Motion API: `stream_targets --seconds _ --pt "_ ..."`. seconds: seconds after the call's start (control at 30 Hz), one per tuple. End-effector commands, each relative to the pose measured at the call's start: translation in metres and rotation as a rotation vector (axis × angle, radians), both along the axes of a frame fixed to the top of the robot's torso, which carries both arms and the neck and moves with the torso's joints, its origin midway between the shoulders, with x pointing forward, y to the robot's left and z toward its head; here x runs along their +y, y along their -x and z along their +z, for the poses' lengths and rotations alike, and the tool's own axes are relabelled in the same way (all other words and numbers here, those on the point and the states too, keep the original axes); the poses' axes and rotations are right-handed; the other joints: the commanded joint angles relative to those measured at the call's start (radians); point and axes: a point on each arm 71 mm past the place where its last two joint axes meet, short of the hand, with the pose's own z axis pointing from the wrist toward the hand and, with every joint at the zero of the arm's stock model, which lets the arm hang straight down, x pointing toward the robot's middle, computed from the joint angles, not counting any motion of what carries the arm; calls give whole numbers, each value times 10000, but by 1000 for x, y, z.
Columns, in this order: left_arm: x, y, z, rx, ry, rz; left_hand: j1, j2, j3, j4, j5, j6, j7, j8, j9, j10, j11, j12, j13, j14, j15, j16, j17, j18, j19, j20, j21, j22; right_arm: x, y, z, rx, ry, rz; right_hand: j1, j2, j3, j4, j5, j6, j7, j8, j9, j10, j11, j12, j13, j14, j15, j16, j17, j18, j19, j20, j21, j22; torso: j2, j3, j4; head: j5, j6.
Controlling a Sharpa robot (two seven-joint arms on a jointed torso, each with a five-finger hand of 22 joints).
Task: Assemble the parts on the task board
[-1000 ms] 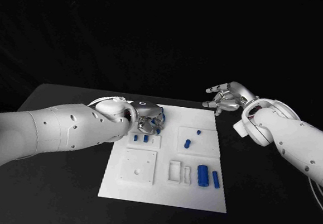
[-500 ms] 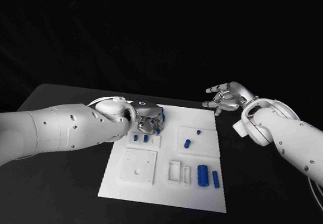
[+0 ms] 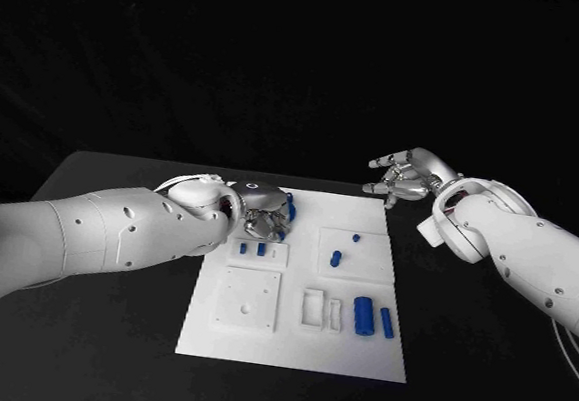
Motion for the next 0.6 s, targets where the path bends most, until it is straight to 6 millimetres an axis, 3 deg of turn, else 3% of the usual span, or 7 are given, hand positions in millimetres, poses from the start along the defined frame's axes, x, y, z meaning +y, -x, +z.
stream_targets --seconds 0.03,0.6 --pt "1 1 0 52 386 122 -20 105 -59 -25 -19 41 -16 20 2 44 -12 -56 2 50 -10 62 11 105 10 -79 55 186 1 0 0 40 3 146 64 66 35 -13 30 75 25 12 13 -19 22 17 -9 12 4 -38 -5 -86 53 19 67 -9 2 -1 -5 5 13" --pt "24 -2 21 751 1706 967 -39 73 -68 -65 -72 -31 -1 18 0 -27 14 -57 1 40 5 45 2 111 -3 -67 52 177 -2 0 0 54 31 101 64 66 35 -13 30 75 25 12 13 -19 22 17 -9 12 4 -38 -5 -86 53 19 67 -9 -9 -1 21 57 34"
